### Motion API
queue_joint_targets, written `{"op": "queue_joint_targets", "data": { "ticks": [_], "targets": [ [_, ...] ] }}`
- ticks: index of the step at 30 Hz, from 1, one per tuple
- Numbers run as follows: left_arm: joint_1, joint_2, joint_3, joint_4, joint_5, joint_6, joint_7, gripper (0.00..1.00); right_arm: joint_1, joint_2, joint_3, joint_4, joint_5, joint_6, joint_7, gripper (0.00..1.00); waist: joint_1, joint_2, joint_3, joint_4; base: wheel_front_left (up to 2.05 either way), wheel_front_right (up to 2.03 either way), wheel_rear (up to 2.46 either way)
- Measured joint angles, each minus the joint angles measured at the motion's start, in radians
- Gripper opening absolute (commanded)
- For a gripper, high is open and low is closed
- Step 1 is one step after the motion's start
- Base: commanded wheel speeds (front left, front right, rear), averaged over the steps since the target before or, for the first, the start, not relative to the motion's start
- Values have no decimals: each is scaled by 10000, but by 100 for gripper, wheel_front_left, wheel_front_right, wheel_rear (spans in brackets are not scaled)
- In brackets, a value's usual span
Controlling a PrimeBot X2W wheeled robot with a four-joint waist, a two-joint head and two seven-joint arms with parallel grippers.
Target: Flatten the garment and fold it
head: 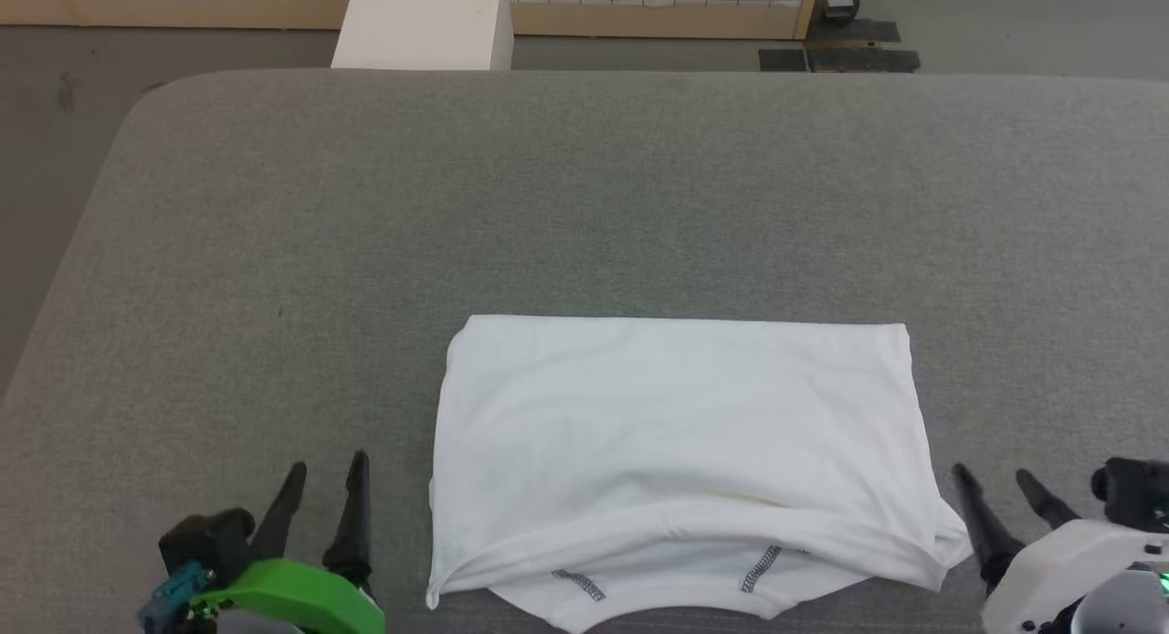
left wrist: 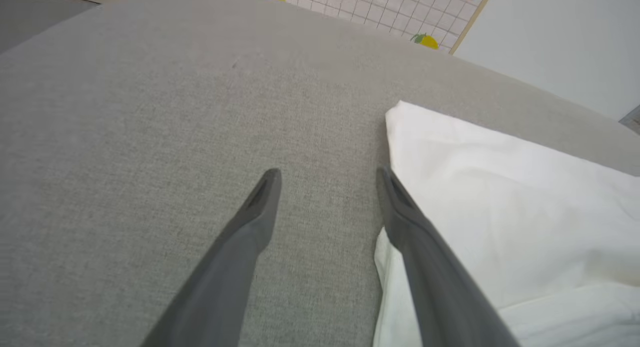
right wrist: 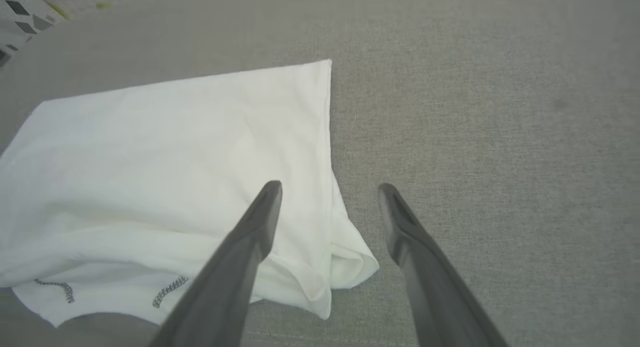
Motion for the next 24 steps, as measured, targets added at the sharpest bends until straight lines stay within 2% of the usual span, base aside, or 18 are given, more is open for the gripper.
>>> {"op": "queue_joint_targets", "data": {
  "ticks": [5, 9, 13, 16, 24],
  "targets": [
    [-508, -516, 930, -980, 1001, 117, -232, 100, -144, 307, -765, -138, 719, -2, -497, 100, 0, 0, -107, 196, 0, 0, 0],
    [-963, -1139, 1814, -1662, 2061, -75, -270, 100, -570, 303, -1241, 976, 2203, -4, -491, 100, 0, 0, -69, 269, 0, 0, 0],
    [-1197, -1714, 2395, -1749, 2826, -374, -270, 100, -1128, 309, -1296, 2288, 3187, -4, -222, 100, 0, 0, 11, 255, 0, 0, 0],
    [-1353, -1975, 2600, -1689, 3246, -562, -272, 100, -1553, 316, -1220, 3127, 3390, -4, 104, 100, 0, 0, 70, 235, 0, 0, 0],
    [-1658, -2243, 2855, -1112, 3906, -1045, -272, 100, -2758, 276, -1009, 5022, 3333, 0, 1361, 100, 0, 0, 254, 157, 0, 0, 0]
  ]
}}
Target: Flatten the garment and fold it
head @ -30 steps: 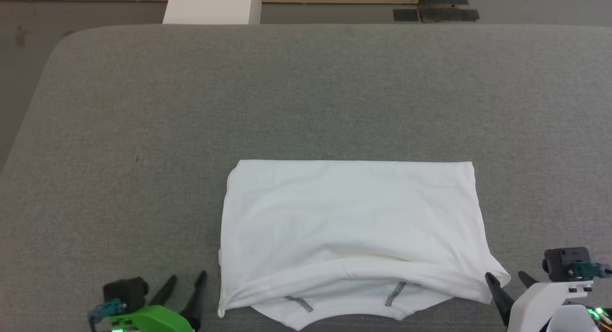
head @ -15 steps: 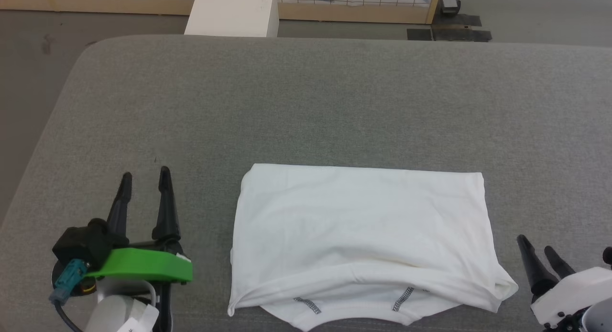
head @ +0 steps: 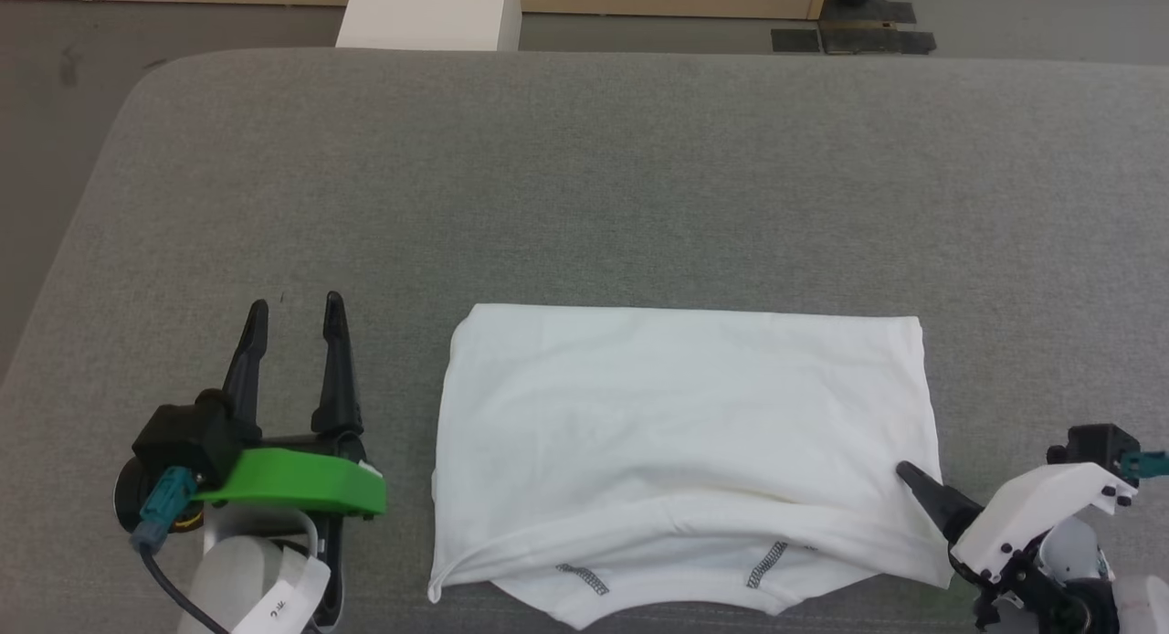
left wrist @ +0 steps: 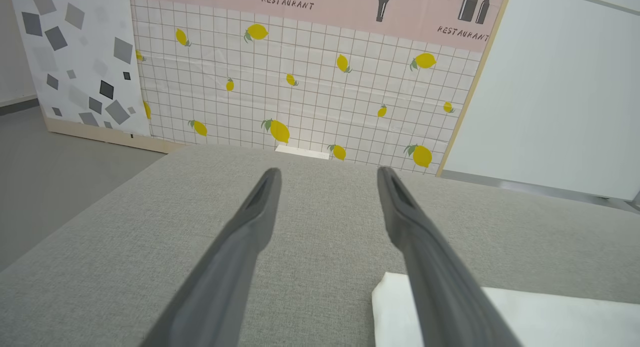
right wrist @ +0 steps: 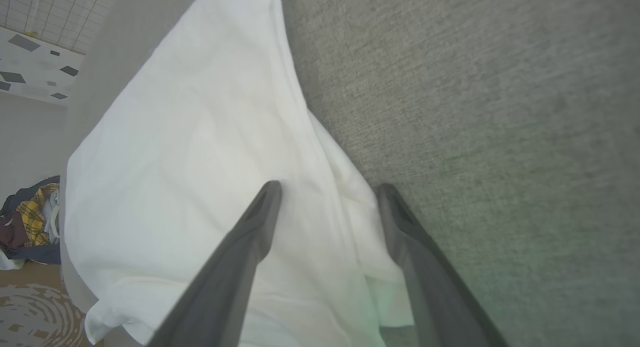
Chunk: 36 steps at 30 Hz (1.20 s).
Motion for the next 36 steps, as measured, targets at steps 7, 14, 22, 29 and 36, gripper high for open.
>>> {"op": "queue_joint_targets", "data": {
  "ticks": [7, 14, 22, 29, 36],
  "targets": [
    [-18, -161, 94, 198, 261, -190, 0, 100, -684, -244, 328, 698, -107, 4, 1014, 65, 0, 0, 71, 48, 0, 0, 0],
    [-17, -236, 205, 293, 297, -311, 2, 100, -677, -159, 1043, 443, 387, -4, 1197, 0, 0, 0, 53, 70, 0, 0, 0],
    [-7, -278, 314, 334, 364, -384, 0, 100, -423, 84, -102, -42, -769, 0, 387, 0, 1, 0, -12, 25, 0, 0, 0],
    [3, -305, 330, 336, 372, -426, 2, 100, -342, 100, -2173, -585, -2688, 2, 59, 0, 0, 0, 17, -22, 0, 0, 0],
    [28, -314, 343, 357, 372, -439, 2, 100, -121, 65, -3248, -1097, -3670, 2, 35, 0, 0, 0, 6, -88, 0, 0, 0]
  ]
}}
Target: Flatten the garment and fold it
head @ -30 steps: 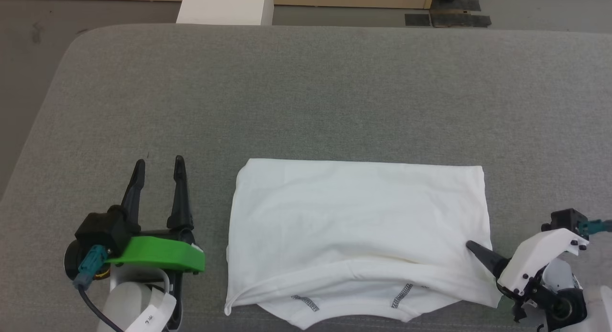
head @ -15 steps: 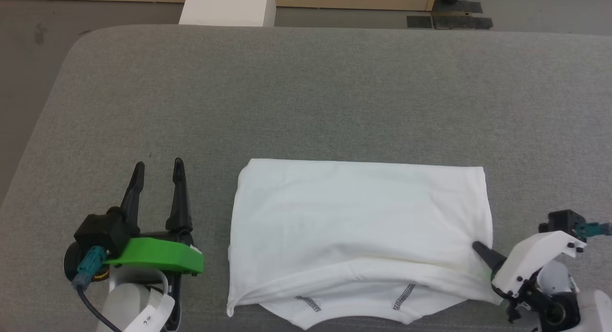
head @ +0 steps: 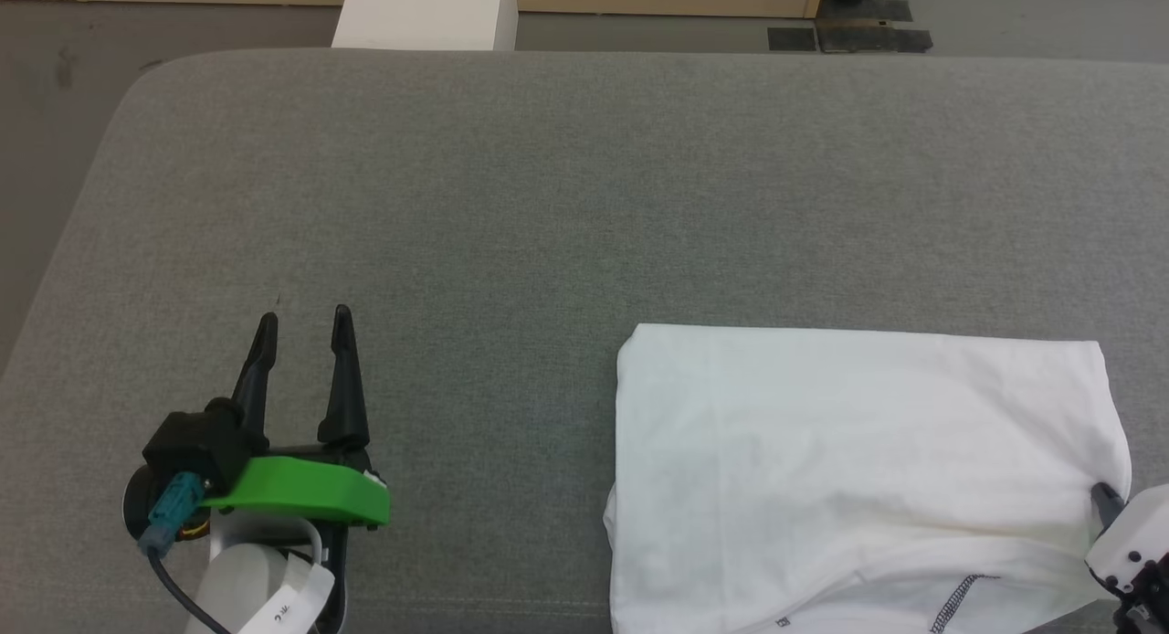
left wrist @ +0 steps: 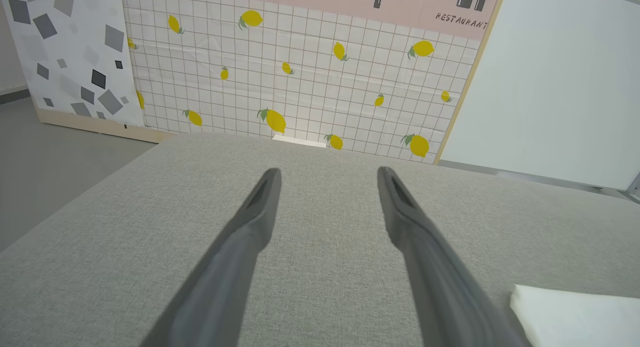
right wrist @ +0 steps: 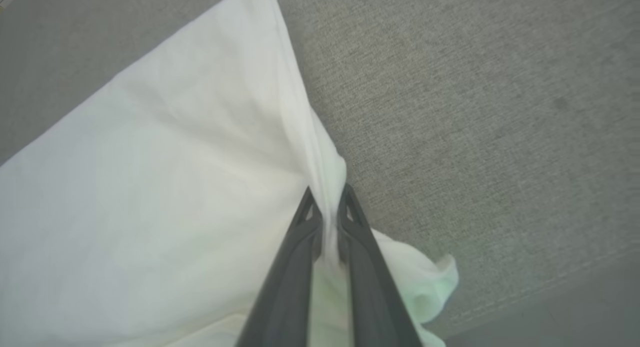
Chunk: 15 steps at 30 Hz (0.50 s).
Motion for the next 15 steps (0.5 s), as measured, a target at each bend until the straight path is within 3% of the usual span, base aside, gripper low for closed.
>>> {"op": "queue_joint_targets", "data": {
  "ticks": [6, 15],
  "targets": [
    [21, -4, 4, 54, 2, -48, -2, 100, 626, -6, 855, -1396, -163, -4, 238, 0, 0, 0, -88, -39, 0, 0, 0],
    [114, -8, -128, 167, 10, -77, 0, 100, 1847, -10, 4038, -5474, 286, -4, 1578, 0, 0, 0, -213, 13, 0, 0, 0]
  ]
}}
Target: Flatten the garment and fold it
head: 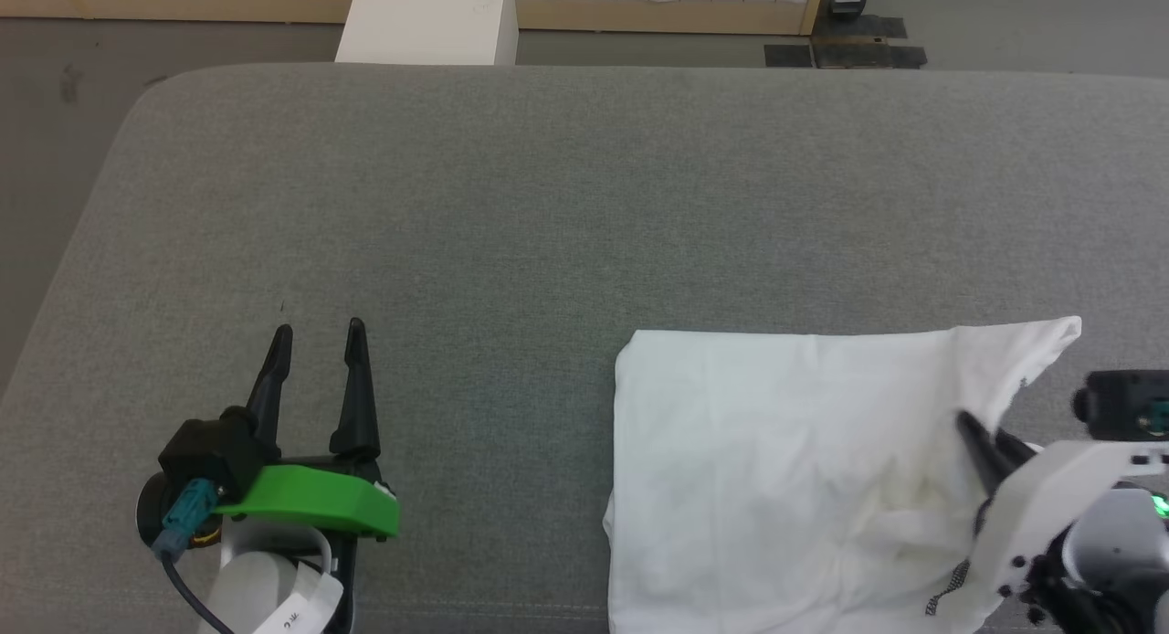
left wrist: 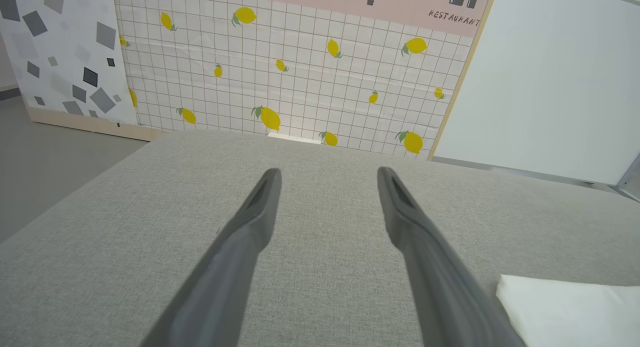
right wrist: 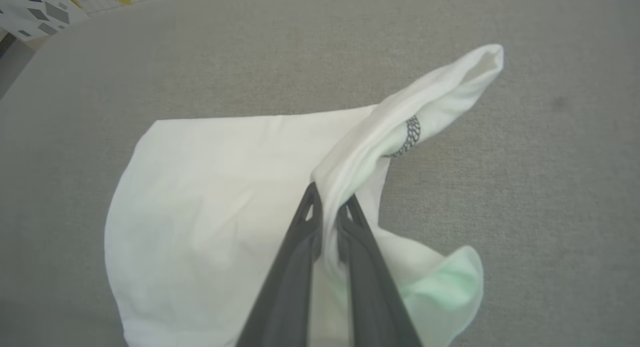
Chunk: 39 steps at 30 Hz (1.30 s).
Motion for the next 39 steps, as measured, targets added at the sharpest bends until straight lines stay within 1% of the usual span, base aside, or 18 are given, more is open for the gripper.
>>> {"op": "queue_joint_targets", "data": {
  "ticks": [3, 6, 9, 12, 16, 19, 23, 25, 26, 27, 30, 33, 34, 37, 38, 39],
  "targets": [
    [-2, 0, -88, 15, -10, 0, 0, 100, -20, -4, 1233, -581, -144, 0, 345, 0, 0, 0, 35, 54, 0, 0, 0],
    [-10, -2, -163, 15, -27, 0, 0, 100, -253, -4, 2374, -602, -439, 0, 604, 0, 0, 0, 119, 120, 0, 0, 0],
    [-46, -4, -209, 13, -35, -2, 0, 100, -832, 0, 3511, -178, -585, 0, 754, 0, 0, 0, 263, 209, 0, 0, 0],
    [-167, -8, -245, 15, -81, -2, -2, 100, -1371, -2, 4357, 535, -623, 0, 840, 0, 0, 0, 412, 325, 0, 0, 0],
    [-310, -12, -324, 19, -138, -2, 0, 100, -2015, 2, 5108, 1768, -543, 0, 999, 0, 0, 0, 630, 515, 0, 0, 0],
    [-406, -12, -347, 23, -163, 0, -2, 100, -2406, 0, 5411, 2650, -500, 0, 1011, 0, 0, 0, 790, 658, 0, 0, 0],
    [-419, -12, -360, 33, -163, 2, 0, 100, -2774, 0, 5570, 3528, -161, 0, 993, 0, 0, 0, 956, 818, 0, 0, 0],
    [-420, -12, -360, 40, -165, 2, 0, 100, -2843, -4, 5636, 3745, 31, 0, 982, 45, 0, 0, 1006, 865, 0, 0, 0],
    [-420, -12, -351, 48, -165, 4, -2, 100, -2877, -6, 5708, 3810, 107, 0, 980, 98, 1, 0, 1017, 874, 0, 0, 0],
    [-419, -12, -337, 54, -165, 6, 0, 100, -2903, -2, 5745, 3847, 186, 0, 980, 100, 1, 0, 1016, 867, 0, 0, 0],
    [-418, -12, -268, 82, -163, 13, 0, 100, -2927, 0, 5869, 3781, 464, 0, 838, 100, 1, 0, 954, 802, 0, 0, 0],
    [-415, -13, -236, 94, -161, 13, 0, 100, -2922, -4, 5935, 3179, 901, 0, 334, 100, 0, 0, 829, 698, 0, 0, 0],
    [-400, -15, -194, 96, -157, 13, 0, 100, -2858, 13, 5497, 1977, 1177, 0, -844, 100, 1, 0, 654, 531, 0, 0, 0],
    [-359, -17, -194, 92, -130, 13, 0, 100, -2520, 12, 4564, 1110, 1432, 0, -2159, 100, 1, 0, 499, 371, 0, 0, 0],
    [-312, -19, -196, 88, -128, 13, 0, 100, -1851, 12, 3239, 859, 2790, -2, -3329, 100, 1, 0, 361, 225, 0, 0, 0],
    [-299, -19, -192, 86, -128, 13, 0, 100, -1616, -2, 2920, 880, 3177, -2, -3557, 100, 0, 0, 326, 183, 0, 0, 0]
  ]
}}
